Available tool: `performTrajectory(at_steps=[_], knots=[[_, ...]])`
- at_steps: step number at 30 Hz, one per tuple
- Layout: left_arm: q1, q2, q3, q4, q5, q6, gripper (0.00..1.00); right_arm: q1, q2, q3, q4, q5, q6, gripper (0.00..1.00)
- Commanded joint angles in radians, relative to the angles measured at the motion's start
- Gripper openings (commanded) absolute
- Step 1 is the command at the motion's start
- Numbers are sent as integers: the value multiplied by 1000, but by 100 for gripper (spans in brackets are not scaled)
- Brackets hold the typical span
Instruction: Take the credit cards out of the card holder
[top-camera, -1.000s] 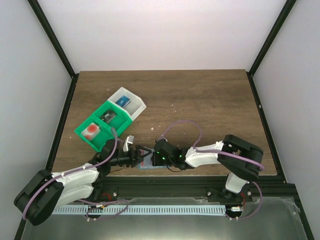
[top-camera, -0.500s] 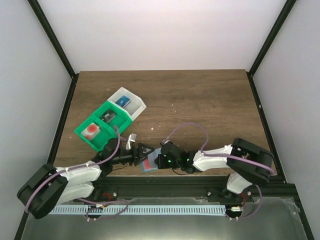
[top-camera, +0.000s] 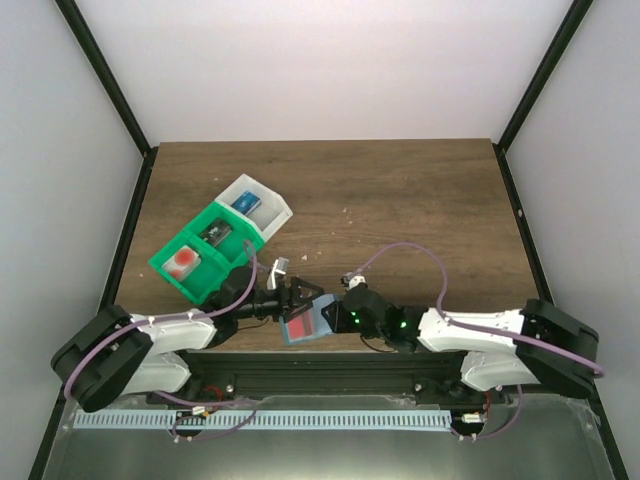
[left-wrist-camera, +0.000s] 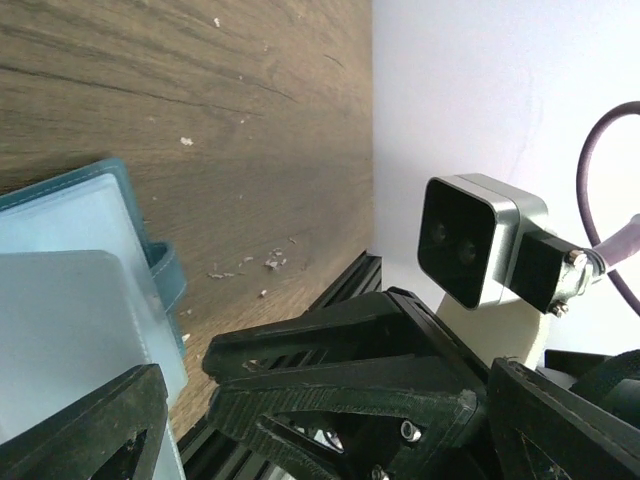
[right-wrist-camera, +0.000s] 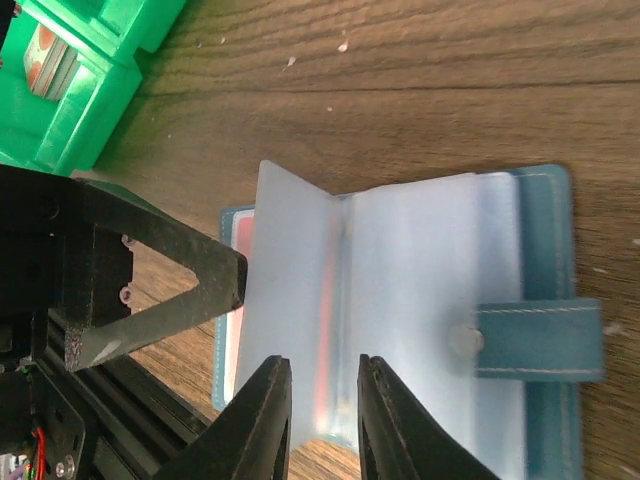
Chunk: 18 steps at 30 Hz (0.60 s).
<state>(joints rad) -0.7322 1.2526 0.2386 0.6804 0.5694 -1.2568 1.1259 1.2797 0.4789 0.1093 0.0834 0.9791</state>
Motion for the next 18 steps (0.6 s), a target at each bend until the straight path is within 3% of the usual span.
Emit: performTrajectory(at_steps=[1,7,13,18], knots=[[-16,38,32,52,1,5,89,7,-82,-35,-62,83,17,22],[-20,42,37,39,6,16,89,7,-123,-17,-103,76,19,31],[-21,13,60,-23,-24,52,89,6,-182,-2,-137,101,2,33],[-26,78,87,-11,-25,85,89,8,-213,-5,-119,66,-15,33]])
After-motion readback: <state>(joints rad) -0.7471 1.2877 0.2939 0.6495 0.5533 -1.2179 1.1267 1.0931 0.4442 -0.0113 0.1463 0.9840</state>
